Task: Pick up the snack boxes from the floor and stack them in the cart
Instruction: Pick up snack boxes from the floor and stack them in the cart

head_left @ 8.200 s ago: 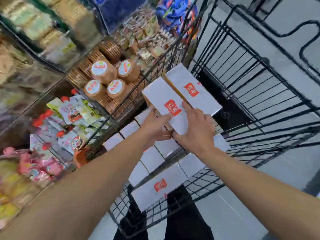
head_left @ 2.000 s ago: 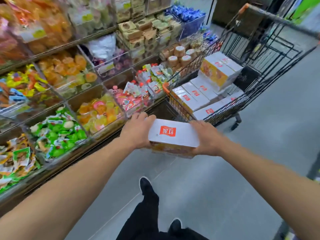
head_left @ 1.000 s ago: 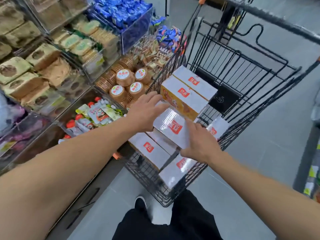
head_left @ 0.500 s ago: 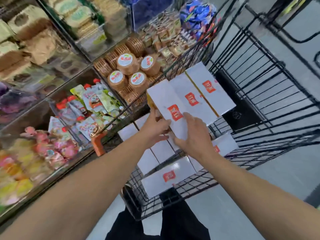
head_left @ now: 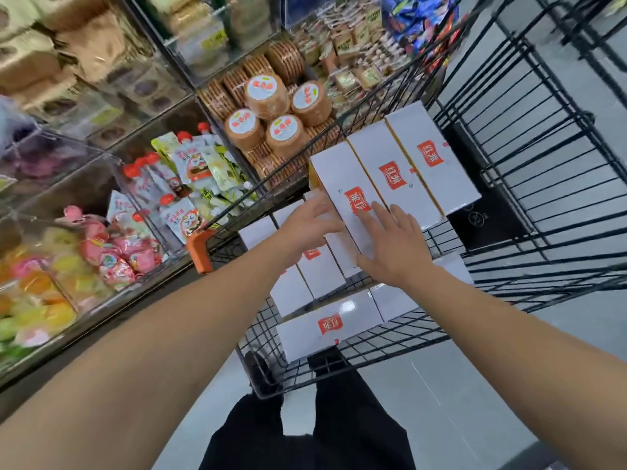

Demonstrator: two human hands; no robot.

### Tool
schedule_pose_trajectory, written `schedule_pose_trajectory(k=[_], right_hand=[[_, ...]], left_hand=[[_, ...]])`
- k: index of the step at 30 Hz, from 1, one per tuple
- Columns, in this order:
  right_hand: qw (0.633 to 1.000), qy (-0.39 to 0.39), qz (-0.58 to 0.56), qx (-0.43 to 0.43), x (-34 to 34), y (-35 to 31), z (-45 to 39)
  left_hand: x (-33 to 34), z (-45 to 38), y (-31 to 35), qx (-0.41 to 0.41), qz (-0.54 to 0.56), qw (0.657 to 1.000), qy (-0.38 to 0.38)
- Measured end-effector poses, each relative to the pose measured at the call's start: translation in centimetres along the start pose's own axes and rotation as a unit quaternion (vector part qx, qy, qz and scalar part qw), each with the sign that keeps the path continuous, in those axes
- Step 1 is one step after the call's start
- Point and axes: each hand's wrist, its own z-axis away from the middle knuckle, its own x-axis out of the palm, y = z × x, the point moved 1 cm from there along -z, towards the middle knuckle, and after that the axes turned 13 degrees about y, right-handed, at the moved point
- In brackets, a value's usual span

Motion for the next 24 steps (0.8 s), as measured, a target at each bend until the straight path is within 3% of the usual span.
schedule_pose_trajectory(k=[5,11,15,24], right_hand=[[0.997,-0.001,-0.012,-0.073,-0.3,-4.6,1.7],[0.976,-0.038,0.013,-0.212,0.7,-16.0,3.9],[0.947,-0.049,0.028,-0.316,1.8,-25.6,6.6],[0.844,-0.037,0.121,-0.522,7.4,-49.7,19.9]], left_hand=[[-4.7,3.2,-2.6,0.071,-0.193,0.977,0.055],[-14.9,11.5,-10.8,0.06,-0.273,0.944,0.174],[-21.2,19.0,-18.5,-0.01,-0.209,0.947,0.245],[-32.5,37.8,-40.5,-0.103,-0.102,0.904,0.401]])
